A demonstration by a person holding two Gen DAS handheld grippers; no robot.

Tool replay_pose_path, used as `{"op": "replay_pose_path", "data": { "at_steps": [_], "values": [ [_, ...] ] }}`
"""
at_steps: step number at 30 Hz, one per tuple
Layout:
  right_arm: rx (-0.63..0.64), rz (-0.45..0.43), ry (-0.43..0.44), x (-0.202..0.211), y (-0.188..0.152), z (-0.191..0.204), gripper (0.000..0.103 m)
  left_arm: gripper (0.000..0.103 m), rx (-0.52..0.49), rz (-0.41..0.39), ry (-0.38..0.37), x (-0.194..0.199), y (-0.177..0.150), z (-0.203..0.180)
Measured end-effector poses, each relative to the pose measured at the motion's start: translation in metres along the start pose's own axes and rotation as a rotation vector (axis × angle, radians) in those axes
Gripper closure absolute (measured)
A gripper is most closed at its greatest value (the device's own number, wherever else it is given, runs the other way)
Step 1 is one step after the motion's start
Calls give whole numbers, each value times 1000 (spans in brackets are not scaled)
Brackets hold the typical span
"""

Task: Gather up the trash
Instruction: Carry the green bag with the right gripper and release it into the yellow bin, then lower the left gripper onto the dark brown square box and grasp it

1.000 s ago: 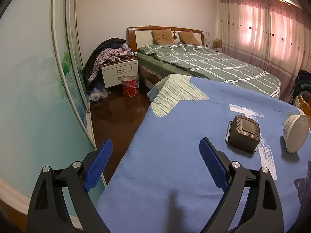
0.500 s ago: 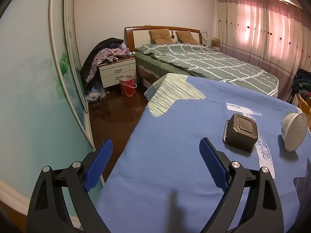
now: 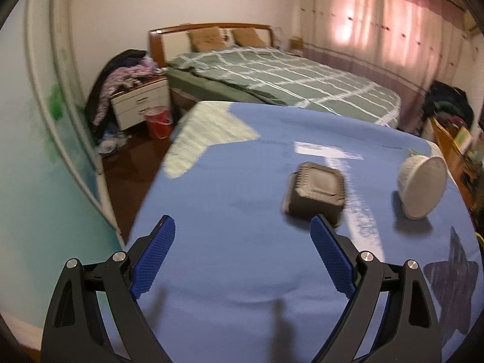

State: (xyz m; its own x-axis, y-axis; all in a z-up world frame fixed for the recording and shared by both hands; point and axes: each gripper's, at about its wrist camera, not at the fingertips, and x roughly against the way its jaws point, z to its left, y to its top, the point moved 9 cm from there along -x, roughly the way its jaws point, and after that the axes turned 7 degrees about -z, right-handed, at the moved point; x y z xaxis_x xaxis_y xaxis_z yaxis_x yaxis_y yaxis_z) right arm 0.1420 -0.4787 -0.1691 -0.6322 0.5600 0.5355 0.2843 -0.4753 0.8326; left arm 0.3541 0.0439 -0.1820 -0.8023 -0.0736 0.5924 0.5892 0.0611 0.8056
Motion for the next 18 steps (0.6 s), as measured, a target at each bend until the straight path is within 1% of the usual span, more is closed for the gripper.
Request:
{"op": "replay_pose_path", "data": {
  "at_steps": [3, 7, 10, 13, 18],
  "values": [
    [-2, 0, 6, 0, 0, 1, 44, 13, -50, 20, -29, -11, 9, -21],
    [-2, -3, 12, 0, 0, 3, 43, 13, -77, 80, -93, -32, 13, -48],
    [-3, -1, 17, 0, 0, 4, 43, 13, -88, 117, -115, -48, 13, -62],
    [-6, 5, 22, -1, -1, 4, 43, 13, -92, 144, -111, -63, 13, -68],
    [-5, 10, 29, -2, -2, 7, 42, 13, -97, 167, -108, -80, 10, -71]
  ]
}}
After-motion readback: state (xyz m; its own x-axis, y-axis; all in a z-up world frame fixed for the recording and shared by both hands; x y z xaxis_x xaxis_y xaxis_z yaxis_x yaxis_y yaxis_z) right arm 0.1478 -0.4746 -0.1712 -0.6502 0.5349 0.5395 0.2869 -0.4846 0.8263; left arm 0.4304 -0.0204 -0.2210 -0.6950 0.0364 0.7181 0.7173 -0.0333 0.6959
